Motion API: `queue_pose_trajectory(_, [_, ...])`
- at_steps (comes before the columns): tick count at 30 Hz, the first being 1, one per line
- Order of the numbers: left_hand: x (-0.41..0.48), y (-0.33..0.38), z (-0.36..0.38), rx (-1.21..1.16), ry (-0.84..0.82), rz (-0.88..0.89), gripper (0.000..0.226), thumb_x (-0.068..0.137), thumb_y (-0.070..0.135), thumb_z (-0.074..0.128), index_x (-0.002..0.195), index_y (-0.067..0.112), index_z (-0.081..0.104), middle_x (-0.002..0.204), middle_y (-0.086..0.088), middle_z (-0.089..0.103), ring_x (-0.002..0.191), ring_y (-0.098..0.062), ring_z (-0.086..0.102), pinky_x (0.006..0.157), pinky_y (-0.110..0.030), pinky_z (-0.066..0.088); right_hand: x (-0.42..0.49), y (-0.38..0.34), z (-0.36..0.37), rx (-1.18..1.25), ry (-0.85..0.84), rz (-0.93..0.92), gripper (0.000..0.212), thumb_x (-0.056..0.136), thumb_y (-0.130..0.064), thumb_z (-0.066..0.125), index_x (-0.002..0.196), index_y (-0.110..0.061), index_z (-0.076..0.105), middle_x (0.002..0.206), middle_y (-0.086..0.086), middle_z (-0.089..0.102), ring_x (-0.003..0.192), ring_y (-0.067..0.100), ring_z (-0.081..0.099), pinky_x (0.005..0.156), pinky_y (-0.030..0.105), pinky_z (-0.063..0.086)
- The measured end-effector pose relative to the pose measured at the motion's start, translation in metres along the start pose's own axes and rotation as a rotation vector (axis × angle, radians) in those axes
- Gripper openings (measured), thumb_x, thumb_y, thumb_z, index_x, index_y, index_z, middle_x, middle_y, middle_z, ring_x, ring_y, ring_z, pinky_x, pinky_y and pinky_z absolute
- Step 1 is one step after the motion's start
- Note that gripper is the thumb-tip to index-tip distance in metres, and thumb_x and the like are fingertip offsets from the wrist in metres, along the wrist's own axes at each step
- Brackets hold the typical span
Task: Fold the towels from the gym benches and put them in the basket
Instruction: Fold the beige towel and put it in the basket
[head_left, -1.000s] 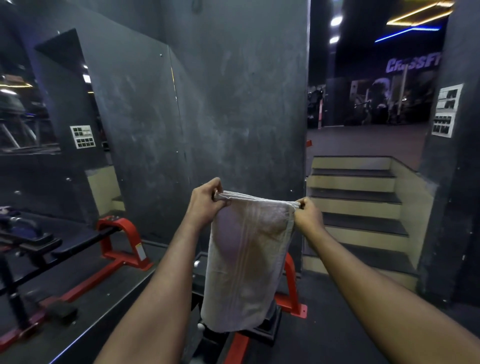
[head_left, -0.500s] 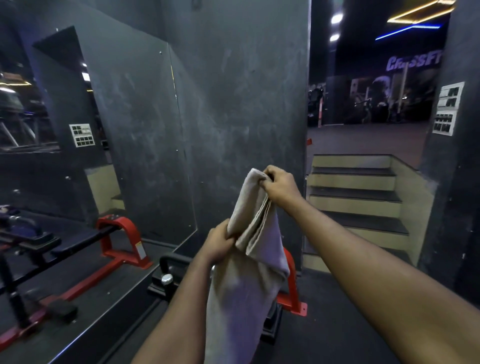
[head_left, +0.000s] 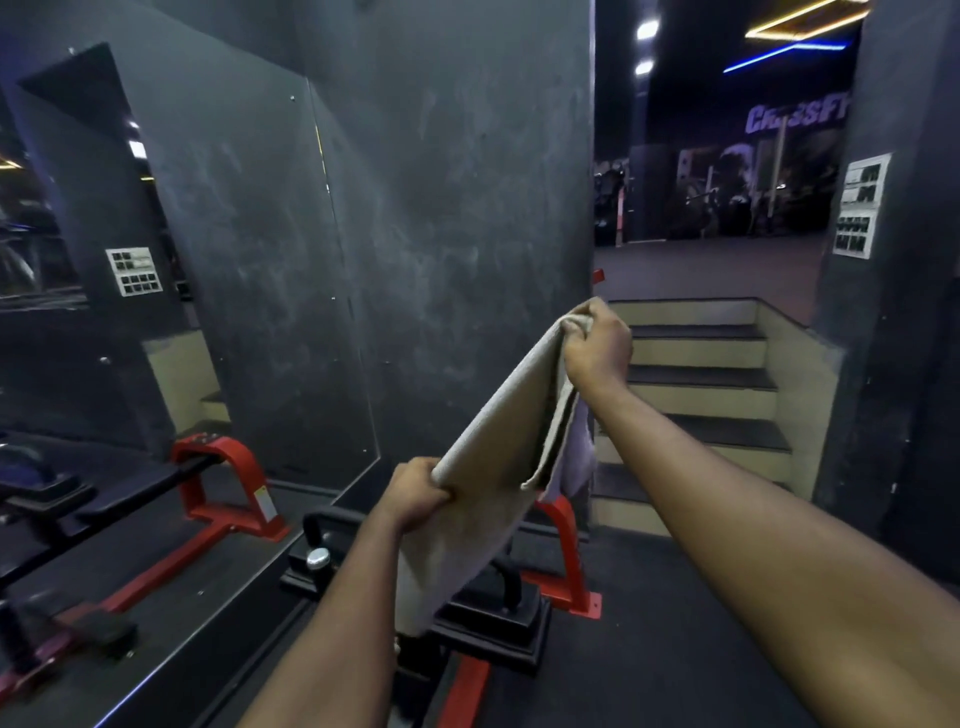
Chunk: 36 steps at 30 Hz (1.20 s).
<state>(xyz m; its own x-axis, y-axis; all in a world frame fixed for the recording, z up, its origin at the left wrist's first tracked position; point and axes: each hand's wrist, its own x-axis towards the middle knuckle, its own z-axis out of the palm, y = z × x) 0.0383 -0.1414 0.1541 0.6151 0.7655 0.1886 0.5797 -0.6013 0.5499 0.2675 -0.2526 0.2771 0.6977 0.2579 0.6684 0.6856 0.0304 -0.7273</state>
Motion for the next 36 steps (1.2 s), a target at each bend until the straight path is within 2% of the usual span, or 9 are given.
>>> queue_pose_trajectory(7, [-0.003,-0.036,0.015,0.097,0.196,-0.256,0.006,0.081,0.015,0.055,0.084,0.019,0.058,0.097,-0.015,0.069,0.098,-0.037,0.063,0.077,-0.038,0.05,0.006,0.018,-0.031,-0.104,0.382,0.229,0.008,0.085,-0.008,0.054,0.09,-0.011,0.06,0.1,0.01,0.065,0.087,0.033,0.061,0.069,0.033,0.041])
queue_pose_trajectory(12, [0.009,-0.032,-0.007,0.0,0.555,-0.345,0.011,0.089,0.004,0.046,0.095,0.003,0.055,0.101,-0.03,0.061,0.096,-0.048,0.059,0.073,-0.045,0.045,-0.016,0.056,-0.041,-0.248,0.352,0.319,0.008,0.086,-0.008,0.055,0.091,-0.013,0.059,0.105,0.011,0.062,0.087,0.036,0.062,0.069,0.038,0.046])
queue_pose_trajectory(16, [0.008,-0.007,-0.027,-0.181,0.933,-0.213,0.011,0.089,-0.002,0.046,0.098,-0.004,0.052,0.104,-0.03,0.054,0.092,-0.049,0.056,0.075,-0.05,0.043,-0.035,0.08,-0.045,-0.319,0.307,0.306,0.006,0.088,-0.009,0.057,0.09,-0.015,0.058,0.101,0.011,0.063,0.087,0.035,0.062,0.069,0.037,0.045])
queue_pose_trajectory(19, [0.005,0.011,-0.038,-0.275,1.028,-0.19,0.019,0.091,0.002,0.044,0.11,0.001,0.046,0.11,-0.025,0.054,0.094,-0.046,0.057,0.076,-0.047,0.044,-0.038,0.086,-0.038,-0.41,0.226,0.344,0.008,0.088,-0.007,0.055,0.093,-0.013,0.058,0.097,0.013,0.065,0.086,0.036,0.065,0.071,0.039,0.05])
queue_pose_trajectory(22, [0.012,0.016,-0.045,-0.202,0.874,-0.401,0.031,0.091,0.004,0.048,0.121,0.001,0.043,0.117,-0.027,0.058,0.103,-0.048,0.059,0.081,-0.049,0.049,-0.036,0.094,-0.033,-0.542,0.044,0.554,0.019,0.09,-0.002,0.054,0.104,-0.001,0.068,0.102,0.018,0.069,0.094,0.037,0.067,0.074,0.038,0.052])
queue_pose_trajectory(26, [0.022,0.02,-0.058,-0.061,0.442,-0.647,0.035,0.086,0.006,0.064,0.12,-0.001,0.06,0.125,-0.024,0.06,0.115,-0.04,0.06,0.089,-0.043,0.052,-0.046,0.09,-0.027,-0.447,-0.282,0.584,0.029,0.09,-0.015,0.057,0.113,0.001,0.063,0.113,0.02,0.063,0.106,0.035,0.061,0.078,0.036,0.046])
queue_pose_trajectory(29, [0.025,0.038,-0.057,0.051,0.209,-0.525,0.044,0.076,0.02,0.08,0.114,0.002,0.067,0.119,-0.021,0.066,0.112,-0.033,0.064,0.086,-0.034,0.053,-0.057,0.074,-0.009,-0.445,-0.464,0.55,0.03,0.079,-0.026,0.077,0.102,-0.006,0.072,0.104,0.012,0.071,0.094,0.027,0.068,0.075,0.032,0.057])
queue_pose_trajectory(33, [0.031,0.076,-0.047,0.083,0.078,-0.255,0.038,0.077,0.033,0.079,0.1,0.004,0.07,0.107,-0.016,0.071,0.104,-0.028,0.066,0.076,-0.027,0.047,-0.069,0.05,0.015,-0.197,-0.709,0.34,0.017,0.073,-0.029,0.085,0.076,-0.017,0.072,0.081,0.001,0.072,0.068,0.009,0.064,0.049,0.016,0.045])
queue_pose_trajectory(36, [0.033,0.093,-0.038,-0.002,0.038,-0.102,0.024,0.078,0.026,0.077,0.091,0.013,0.06,0.102,-0.013,0.068,0.093,-0.026,0.066,0.072,-0.031,0.052,-0.073,0.036,0.027,-0.025,-0.696,0.229,0.015,0.068,-0.03,0.082,0.075,-0.02,0.073,0.079,0.0,0.075,0.072,0.011,0.068,0.064,0.031,0.057])
